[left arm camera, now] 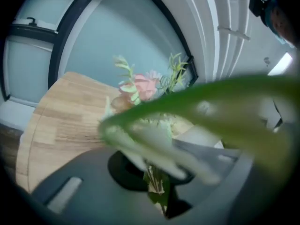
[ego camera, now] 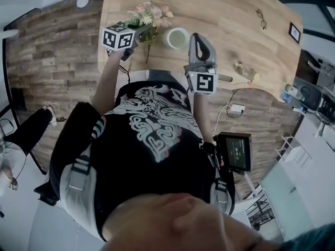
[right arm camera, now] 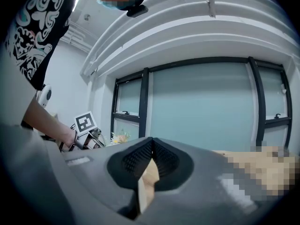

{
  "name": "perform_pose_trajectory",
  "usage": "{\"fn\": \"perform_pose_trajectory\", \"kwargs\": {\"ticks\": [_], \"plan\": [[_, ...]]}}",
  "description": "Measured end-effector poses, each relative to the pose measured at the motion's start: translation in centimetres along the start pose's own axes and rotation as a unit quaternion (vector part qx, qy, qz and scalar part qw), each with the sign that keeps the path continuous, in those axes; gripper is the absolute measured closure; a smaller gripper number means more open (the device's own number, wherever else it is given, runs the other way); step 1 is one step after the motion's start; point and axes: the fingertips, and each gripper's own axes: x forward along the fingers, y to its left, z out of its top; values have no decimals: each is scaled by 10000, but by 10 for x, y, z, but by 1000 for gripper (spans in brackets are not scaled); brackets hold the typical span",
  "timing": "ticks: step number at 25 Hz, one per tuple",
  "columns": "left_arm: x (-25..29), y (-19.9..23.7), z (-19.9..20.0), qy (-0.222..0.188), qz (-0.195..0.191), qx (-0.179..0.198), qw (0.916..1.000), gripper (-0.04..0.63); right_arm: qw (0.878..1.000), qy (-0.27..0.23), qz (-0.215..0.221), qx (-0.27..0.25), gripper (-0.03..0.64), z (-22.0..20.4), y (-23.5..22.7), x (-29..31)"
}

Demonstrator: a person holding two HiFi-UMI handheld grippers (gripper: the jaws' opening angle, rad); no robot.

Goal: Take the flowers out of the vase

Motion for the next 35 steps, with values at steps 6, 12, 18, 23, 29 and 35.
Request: {"fn": "perform_pose_trajectory", "kwargs": {"ticks": [6,12,18,23,29,35], "plan": [[10,8,1,13,4,-106,9999,552,10000,8,-24,70,617,-1,0,1],[27,17,-5,162,43,-271,9995,552,9999,22,-25,104,617,-1,-1,3],[42,30,-11,292,184,-397,9986,546,9997,43,-130,221,617,-2,-6,1],[45,32,-15,336,354,-313,9983,536,9996,11,-169,243,617,-5,-12,-2],[49,22,-12,253,173,-266,9992,369,9995,11,-144,290,617,-7,-10,-4],[41,28,-5,-2,446,-189,9988,350,9993,-40,-168,319,617,-11,-12,-6]]}}
